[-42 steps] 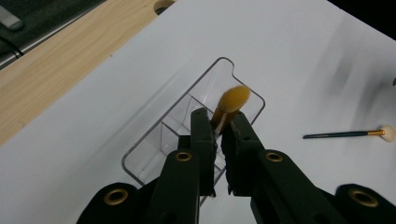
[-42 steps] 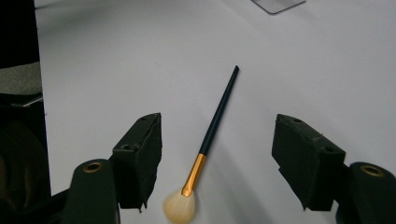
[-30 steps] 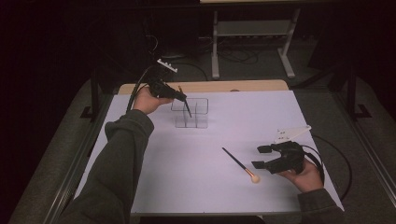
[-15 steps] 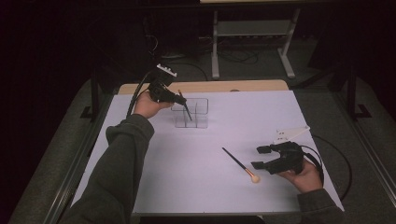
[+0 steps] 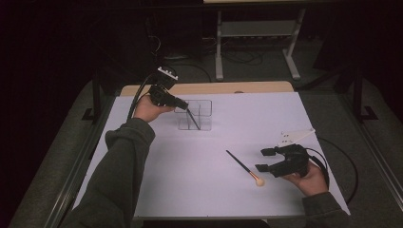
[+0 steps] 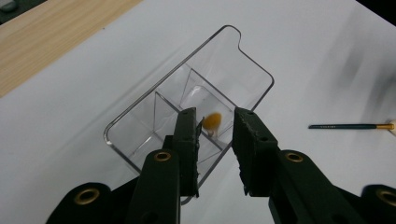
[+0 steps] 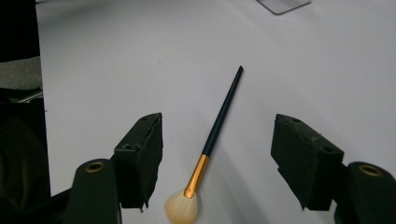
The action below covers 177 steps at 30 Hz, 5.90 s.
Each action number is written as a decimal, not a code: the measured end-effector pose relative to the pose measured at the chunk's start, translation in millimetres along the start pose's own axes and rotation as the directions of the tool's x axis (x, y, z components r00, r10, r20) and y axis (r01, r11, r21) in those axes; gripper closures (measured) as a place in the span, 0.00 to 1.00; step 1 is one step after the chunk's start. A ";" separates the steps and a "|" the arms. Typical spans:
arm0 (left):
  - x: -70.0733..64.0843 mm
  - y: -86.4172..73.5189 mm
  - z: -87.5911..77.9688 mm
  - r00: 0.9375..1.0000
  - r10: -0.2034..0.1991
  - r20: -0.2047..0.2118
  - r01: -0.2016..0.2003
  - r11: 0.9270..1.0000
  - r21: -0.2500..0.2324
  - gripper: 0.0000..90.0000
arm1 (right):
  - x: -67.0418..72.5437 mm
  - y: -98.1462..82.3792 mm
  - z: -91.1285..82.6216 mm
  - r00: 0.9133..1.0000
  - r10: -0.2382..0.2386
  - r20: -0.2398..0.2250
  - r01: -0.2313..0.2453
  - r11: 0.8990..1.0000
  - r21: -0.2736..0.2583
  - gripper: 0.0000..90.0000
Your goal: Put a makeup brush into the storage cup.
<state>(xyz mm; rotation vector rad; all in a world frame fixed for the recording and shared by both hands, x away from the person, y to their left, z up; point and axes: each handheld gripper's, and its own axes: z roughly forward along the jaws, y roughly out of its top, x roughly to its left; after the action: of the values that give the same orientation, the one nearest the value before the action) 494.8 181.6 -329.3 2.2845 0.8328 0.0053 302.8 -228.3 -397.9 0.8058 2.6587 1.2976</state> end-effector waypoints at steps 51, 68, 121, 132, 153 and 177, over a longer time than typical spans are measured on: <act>-13.0 -45.8 -32.7 1.000 -0.030 -0.008 0.029 0.997 -0.069 0.58 | -4.1 -0.5 -7.3 0.999 0.022 0.031 -0.022 1.000 -0.002 0.31; -28.8 -57.3 -42.6 1.000 0.003 -0.018 -0.005 0.996 -0.085 0.51 | -6.1 0.5 -8.4 0.999 0.022 0.047 -0.022 1.000 0.014 0.29; -62.5 -97.6 -47.3 0.998 0.065 -0.022 -0.067 0.993 -0.093 0.45 | -3.2 -1.2 -9.0 0.998 0.017 0.055 -0.019 0.999 0.031 0.29; -70.7 -104.2 -43.0 0.996 0.083 -0.013 -0.084 0.991 -0.102 0.45 | -2.5 -0.7 -6.4 0.998 0.017 0.055 -0.020 0.999 0.044 0.29; -88.0 -108.7 -41.2 0.993 0.121 0.000 -0.120 0.987 -0.106 0.42 | 3.5 2.0 -1.6 0.997 0.042 0.066 -0.046 0.997 0.065 0.29; -98.1 -128.5 -41.3 0.989 0.146 -0.006 -0.145 0.983 -0.116 0.41 | 16.0 6.9 5.0 0.991 0.061 0.115 -0.074 0.991 0.114 0.34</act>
<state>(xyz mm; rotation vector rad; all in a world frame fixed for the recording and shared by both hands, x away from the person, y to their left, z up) 335.0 222.2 -355.3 2.2293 0.6454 0.1147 293.5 -213.4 -393.3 0.9610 2.6615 1.0820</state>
